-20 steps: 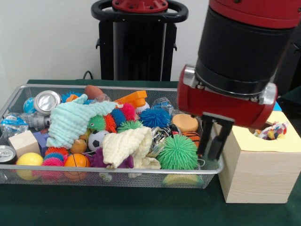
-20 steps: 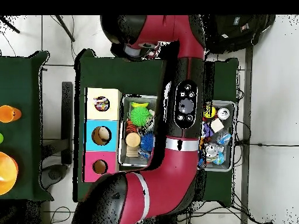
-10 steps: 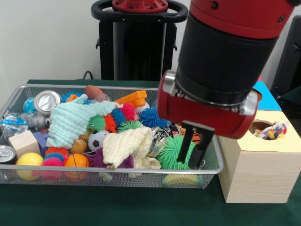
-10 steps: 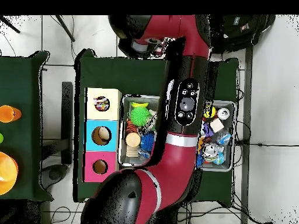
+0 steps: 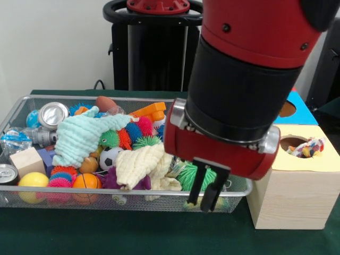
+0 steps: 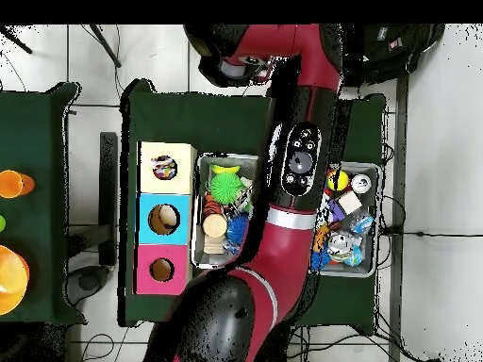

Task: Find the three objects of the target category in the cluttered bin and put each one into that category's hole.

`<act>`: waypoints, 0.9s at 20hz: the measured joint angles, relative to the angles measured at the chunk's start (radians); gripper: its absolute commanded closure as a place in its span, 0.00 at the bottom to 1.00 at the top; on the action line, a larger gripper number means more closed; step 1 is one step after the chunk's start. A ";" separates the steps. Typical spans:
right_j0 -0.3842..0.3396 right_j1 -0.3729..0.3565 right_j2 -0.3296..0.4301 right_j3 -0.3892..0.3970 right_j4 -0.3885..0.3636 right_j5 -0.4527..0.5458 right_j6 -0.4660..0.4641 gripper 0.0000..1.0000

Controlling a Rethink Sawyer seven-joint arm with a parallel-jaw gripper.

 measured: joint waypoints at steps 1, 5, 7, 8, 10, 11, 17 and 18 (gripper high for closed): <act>-0.003 0.000 0.019 0.000 -0.019 0.001 0.000 1.00; -0.016 0.000 0.114 0.000 -0.109 0.005 -0.003 1.00; -0.020 0.000 0.144 0.001 -0.134 0.005 -0.003 1.00; -0.022 0.000 0.162 0.001 -0.151 0.006 -0.003 1.00; -0.028 0.000 0.196 0.002 -0.180 0.006 -0.003 1.00; -0.031 0.000 0.209 0.002 -0.190 0.006 -0.003 1.00; -0.049 0.000 0.278 0.003 -0.246 0.006 -0.003 1.00; -0.052 0.000 0.288 0.003 -0.255 0.007 -0.003 1.00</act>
